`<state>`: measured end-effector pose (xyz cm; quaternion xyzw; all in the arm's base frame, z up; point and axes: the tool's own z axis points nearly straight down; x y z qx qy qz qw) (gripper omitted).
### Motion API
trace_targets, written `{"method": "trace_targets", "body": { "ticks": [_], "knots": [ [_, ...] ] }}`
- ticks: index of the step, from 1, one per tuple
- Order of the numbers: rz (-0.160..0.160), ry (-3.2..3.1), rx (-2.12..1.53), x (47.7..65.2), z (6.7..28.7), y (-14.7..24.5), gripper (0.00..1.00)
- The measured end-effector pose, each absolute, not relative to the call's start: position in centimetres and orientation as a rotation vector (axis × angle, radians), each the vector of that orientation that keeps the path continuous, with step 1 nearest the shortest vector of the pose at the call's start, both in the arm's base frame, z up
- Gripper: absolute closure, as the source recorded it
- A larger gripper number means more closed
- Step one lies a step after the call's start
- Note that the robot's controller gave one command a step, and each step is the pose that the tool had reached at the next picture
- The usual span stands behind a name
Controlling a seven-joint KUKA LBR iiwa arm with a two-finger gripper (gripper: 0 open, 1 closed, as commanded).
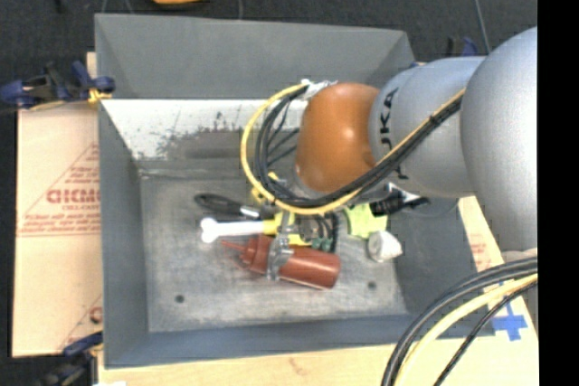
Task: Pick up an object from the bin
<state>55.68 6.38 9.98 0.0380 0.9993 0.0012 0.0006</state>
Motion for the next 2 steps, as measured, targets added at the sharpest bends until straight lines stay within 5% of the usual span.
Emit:
{"method": "trace_targets", "body": {
  "ticks": [1,2],
  "knots": [
    [-0.004,3.137,0.177,56.18,8.01,6.92,0.0],
    [0.0,3.129,0.179,56.05,8.67,6.66,1.0]
  ]
}}
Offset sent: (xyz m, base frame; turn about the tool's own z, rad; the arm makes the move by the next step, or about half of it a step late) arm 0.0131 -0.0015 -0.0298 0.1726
